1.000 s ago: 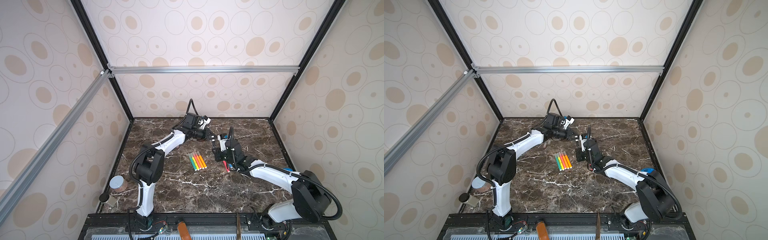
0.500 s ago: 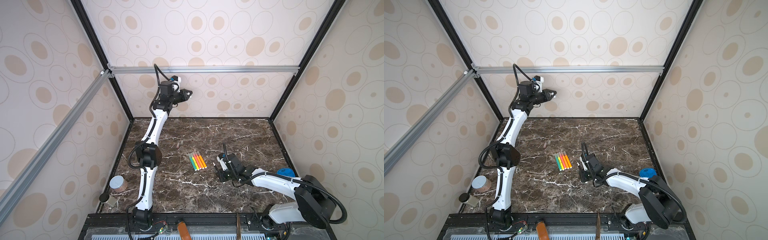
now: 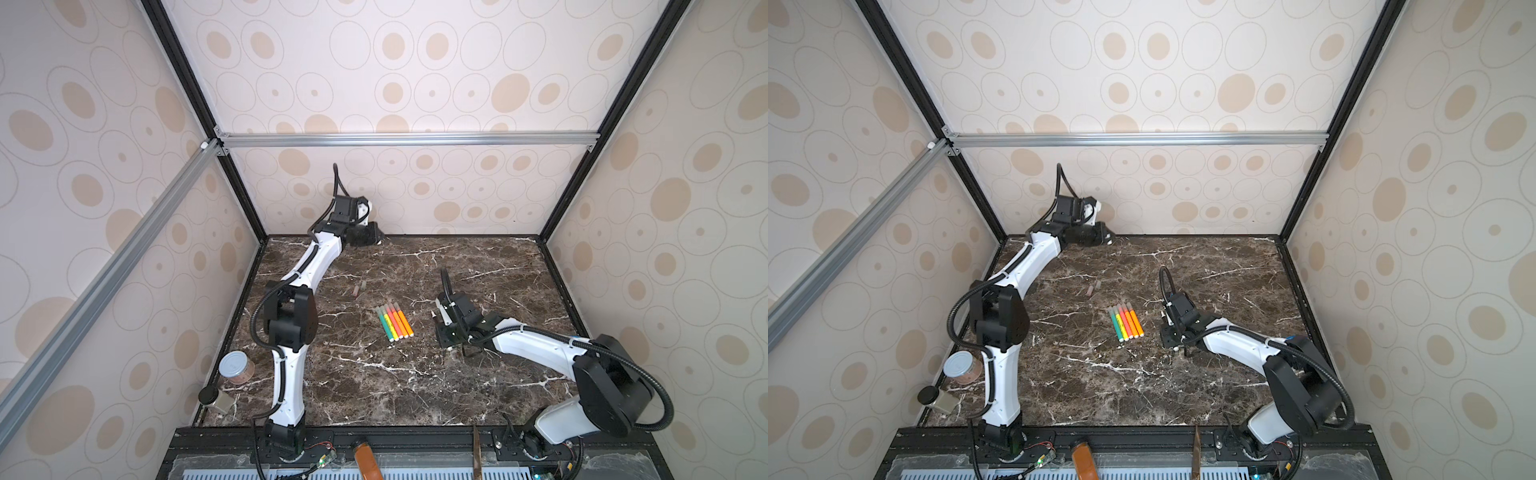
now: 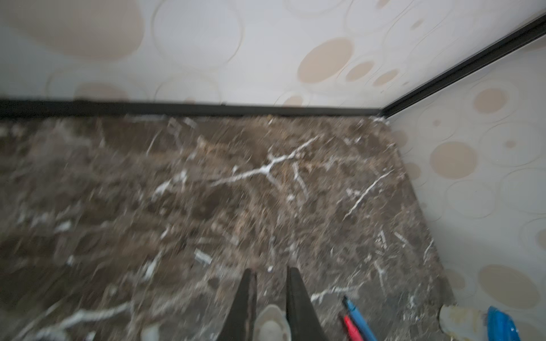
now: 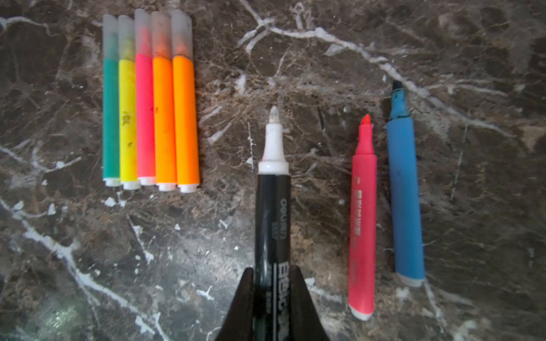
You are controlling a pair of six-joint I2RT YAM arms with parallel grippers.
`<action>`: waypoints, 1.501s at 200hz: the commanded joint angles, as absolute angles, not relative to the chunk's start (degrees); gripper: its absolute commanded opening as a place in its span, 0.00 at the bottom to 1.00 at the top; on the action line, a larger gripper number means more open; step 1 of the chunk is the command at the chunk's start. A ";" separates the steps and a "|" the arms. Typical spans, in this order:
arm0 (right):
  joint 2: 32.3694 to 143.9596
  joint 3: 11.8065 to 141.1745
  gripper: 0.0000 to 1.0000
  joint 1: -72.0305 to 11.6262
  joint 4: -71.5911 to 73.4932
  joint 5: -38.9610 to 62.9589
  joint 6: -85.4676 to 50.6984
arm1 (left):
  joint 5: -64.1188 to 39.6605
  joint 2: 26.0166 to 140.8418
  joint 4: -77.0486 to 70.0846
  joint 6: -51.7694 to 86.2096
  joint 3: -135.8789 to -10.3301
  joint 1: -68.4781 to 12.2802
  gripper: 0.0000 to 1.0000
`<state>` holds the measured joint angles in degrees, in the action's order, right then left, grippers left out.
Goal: Remove pen caps from pens
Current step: Place the pen at the center of the table.
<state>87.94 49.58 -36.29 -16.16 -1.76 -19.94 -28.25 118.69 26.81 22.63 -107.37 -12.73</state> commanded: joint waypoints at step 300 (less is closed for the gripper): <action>93.55 59.87 0.38 -35.61 -27.59 -9.32 -15.55 | -18.70 106.97 2.24 19.78 -66.30 -4.97 0.05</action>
